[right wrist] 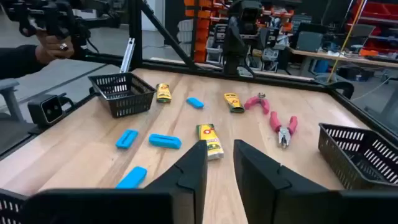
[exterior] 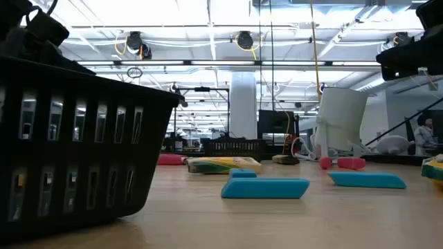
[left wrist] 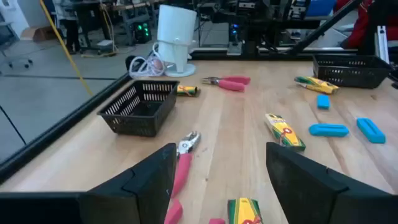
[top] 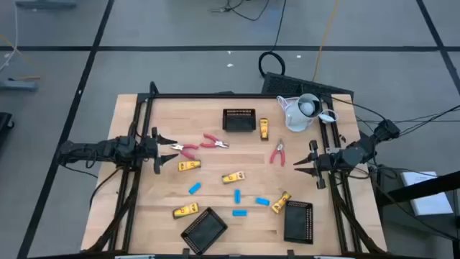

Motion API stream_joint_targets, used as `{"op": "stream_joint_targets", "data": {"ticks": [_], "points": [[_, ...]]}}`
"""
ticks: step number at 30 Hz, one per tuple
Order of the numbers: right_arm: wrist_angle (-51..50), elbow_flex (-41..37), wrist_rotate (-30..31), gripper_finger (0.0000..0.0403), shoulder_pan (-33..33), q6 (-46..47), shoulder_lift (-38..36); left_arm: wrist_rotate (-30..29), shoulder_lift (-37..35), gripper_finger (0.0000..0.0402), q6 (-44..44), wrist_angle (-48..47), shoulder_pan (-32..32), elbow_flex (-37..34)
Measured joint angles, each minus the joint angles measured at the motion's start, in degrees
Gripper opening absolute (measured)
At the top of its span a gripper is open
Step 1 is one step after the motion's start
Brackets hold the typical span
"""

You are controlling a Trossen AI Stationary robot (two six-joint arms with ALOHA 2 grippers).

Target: Pick & Place School Supplies

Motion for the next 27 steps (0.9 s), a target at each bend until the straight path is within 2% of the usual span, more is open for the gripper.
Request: {"op": "stream_joint_targets", "data": {"ticks": [8, 27], "points": [[3.11, -1.79, 7.54, 0.007, -0.01, -0.19, 0.0, -5.15, 0.0, 0.025, -1.52, 0.31, -0.02, 0.0], [4.97, -2.22, 7.62, 0.007, -0.02, -1.36, 0.0, -5.51, 0.0, 0.025, -1.87, 0.4, -0.02, 0.0]]}}
